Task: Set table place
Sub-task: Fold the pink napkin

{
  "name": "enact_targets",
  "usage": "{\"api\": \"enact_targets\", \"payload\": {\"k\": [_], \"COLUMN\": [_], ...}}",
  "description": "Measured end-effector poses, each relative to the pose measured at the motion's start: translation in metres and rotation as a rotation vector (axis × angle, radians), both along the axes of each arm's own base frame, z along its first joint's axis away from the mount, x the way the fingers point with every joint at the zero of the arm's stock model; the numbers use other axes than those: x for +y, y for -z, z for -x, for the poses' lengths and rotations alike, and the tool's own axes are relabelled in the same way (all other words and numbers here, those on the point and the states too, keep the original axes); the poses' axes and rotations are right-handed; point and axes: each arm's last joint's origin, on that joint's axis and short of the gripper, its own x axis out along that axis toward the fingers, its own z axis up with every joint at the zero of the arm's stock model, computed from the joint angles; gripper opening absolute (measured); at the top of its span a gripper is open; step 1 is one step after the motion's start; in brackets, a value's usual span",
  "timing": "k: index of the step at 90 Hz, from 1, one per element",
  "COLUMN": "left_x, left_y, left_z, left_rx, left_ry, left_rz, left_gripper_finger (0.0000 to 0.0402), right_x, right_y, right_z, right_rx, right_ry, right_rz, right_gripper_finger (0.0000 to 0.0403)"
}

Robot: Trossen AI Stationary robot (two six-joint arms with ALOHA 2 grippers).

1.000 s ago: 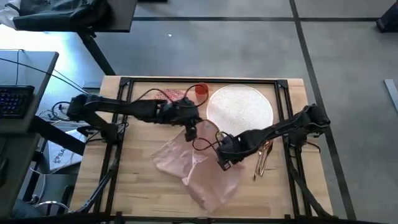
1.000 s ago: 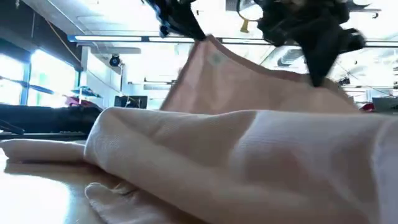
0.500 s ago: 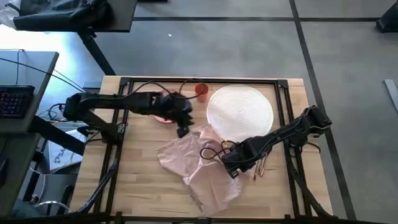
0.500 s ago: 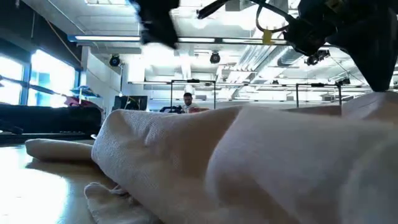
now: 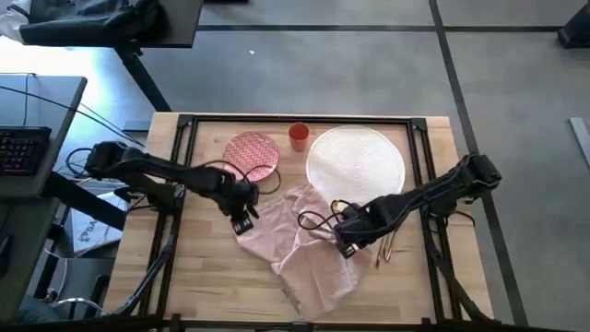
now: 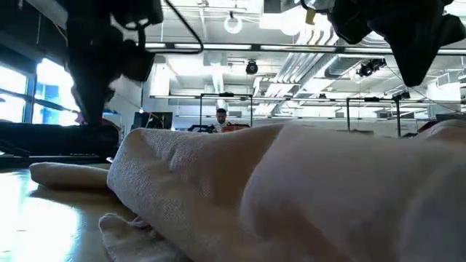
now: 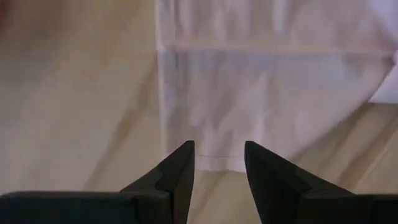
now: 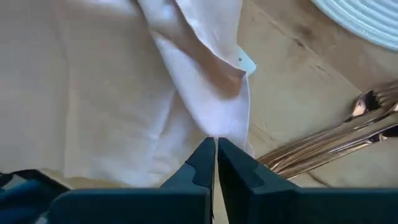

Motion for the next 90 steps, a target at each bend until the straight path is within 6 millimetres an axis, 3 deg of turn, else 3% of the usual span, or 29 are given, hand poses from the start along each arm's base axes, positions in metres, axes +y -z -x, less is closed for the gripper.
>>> {"api": "enact_targets", "payload": {"k": [18, 32, 56, 63, 76, 90], "left_x": [-0.008, -0.010, -0.013, -0.013, -0.013, -0.018], "left_y": [0.031, 0.046, 0.059, 0.060, 0.047, 0.016], "left_z": [0.013, 0.027, 0.035, 0.036, 0.034, 0.022], "left_rx": [0.004, 0.061, 0.051, 0.050, 0.070, 0.029], "left_ry": [-0.050, -0.080, -0.065, -0.047, -0.084, -0.147], "left_rz": [0.023, -0.001, -0.003, -0.012, -0.040, -0.066], "left_gripper_finger": [0.0122, 0.0118, 0.0034, 0.0008, 0.0001, 0.0000], "right_x": [0.005, 0.002, -0.034, -0.041, -0.050, -0.066], "right_y": [0.000, 0.005, 0.016, 0.016, 0.016, 0.041], "right_z": [-0.011, -0.027, -0.055, -0.057, -0.062, -0.066], "right_rx": [-0.117, -0.242, -0.304, -0.314, -0.344, -0.420], "right_ry": [-0.113, -0.167, -0.236, -0.283, -0.480, -0.585], "right_rz": [-0.014, 0.099, 0.179, 0.198, 0.259, 0.253], "right_gripper_finger": [0.0000, 0.0005, 0.0094, 0.0121, 0.0151, 0.0158]}}
